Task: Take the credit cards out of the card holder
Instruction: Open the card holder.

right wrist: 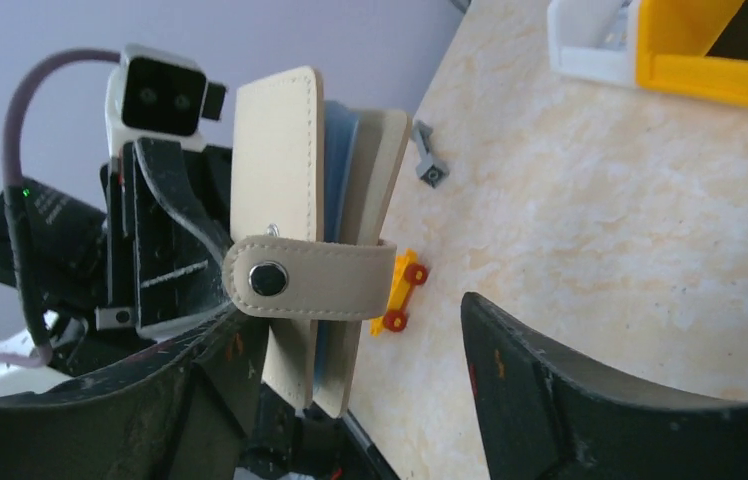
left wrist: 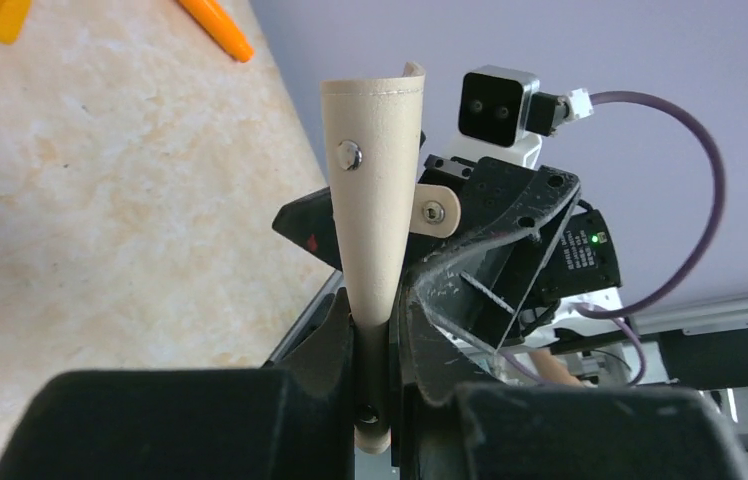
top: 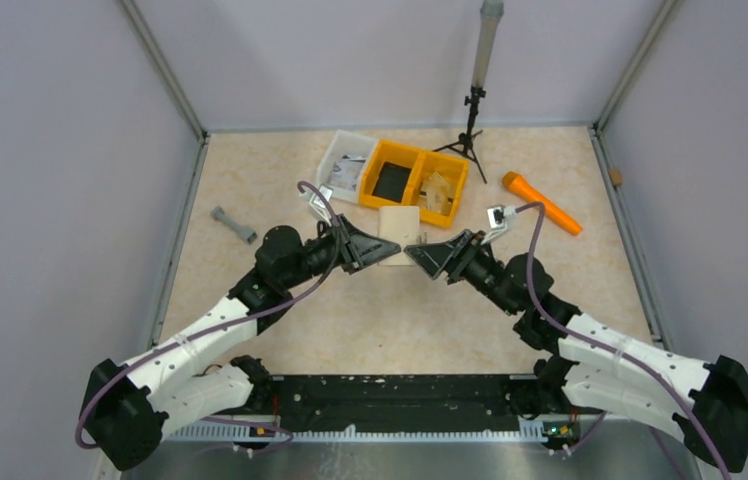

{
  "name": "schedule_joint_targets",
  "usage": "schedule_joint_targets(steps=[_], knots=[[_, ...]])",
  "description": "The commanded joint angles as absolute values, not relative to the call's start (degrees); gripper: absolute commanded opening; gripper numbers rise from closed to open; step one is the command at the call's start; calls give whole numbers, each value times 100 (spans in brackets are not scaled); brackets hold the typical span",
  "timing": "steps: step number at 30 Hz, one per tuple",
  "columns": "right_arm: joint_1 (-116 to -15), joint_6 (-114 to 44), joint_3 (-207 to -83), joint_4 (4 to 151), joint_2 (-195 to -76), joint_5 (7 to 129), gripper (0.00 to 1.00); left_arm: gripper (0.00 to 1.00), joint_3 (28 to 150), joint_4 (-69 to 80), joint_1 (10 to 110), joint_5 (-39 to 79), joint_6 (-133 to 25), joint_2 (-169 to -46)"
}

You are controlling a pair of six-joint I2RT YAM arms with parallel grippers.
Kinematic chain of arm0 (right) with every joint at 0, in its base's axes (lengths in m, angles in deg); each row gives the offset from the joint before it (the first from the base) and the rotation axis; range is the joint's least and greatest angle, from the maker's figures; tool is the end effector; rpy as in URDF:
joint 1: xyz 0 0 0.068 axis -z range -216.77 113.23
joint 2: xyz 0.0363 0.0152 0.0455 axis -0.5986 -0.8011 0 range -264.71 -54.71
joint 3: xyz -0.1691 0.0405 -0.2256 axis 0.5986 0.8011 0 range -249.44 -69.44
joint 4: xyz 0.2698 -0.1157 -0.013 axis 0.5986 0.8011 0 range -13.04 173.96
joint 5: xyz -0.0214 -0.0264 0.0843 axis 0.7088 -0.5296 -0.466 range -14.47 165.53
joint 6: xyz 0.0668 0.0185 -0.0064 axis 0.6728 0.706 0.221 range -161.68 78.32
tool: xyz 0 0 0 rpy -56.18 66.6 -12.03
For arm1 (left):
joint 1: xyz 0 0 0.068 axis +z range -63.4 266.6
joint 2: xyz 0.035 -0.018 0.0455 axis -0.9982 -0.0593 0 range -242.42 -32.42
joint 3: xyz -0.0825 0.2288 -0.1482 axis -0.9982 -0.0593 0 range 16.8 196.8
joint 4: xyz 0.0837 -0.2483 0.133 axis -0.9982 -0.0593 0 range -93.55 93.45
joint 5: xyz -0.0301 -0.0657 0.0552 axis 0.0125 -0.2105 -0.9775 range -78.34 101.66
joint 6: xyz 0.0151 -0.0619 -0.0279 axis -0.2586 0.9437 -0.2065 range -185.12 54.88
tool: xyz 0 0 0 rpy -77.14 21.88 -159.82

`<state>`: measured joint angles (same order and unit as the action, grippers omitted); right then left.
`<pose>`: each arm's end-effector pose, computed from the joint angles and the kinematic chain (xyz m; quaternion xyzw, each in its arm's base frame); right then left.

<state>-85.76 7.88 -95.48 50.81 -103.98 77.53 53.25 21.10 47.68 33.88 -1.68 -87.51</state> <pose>0.1657 0.1876 0.2745 0.0161 0.6887 0.5415 0.4819 0.1982 -0.1876 0.3056 -0.0166 0.7125 -0.6221 0.3241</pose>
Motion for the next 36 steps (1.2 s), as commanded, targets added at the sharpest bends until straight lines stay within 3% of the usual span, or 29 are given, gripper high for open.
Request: schedule_joint_targets(steps=[1,9,12,16,20,27,36], knots=[[-8572,1337,-9596,4730,-10114,8849,63,0,5243,3262,4787,3704,276,-8769],[-8572,1683,-8944,4230,-9633,9343,32,0,5134,3485,4792,3654,379,-8693],[-8572,1678,-9096,4258,-9833,9122,33,0,5116,3658,4792,3725,460,-8768],[-8574,1670,-9227,4075,-10061,8843,48,0,5113,3817,4791,3820,517,-8828],[-8577,1811,-9229,3873,-10106,8739,56,0,5108,3840,4788,3834,520,-8800],[-8572,2147,-9145,3305,-10136,8500,35,0,5095,4038,4785,3983,563,-8926],[-8574,2236,-9235,3205,-10158,8315,34,0,5027,4275,4793,4016,613,-8984]])
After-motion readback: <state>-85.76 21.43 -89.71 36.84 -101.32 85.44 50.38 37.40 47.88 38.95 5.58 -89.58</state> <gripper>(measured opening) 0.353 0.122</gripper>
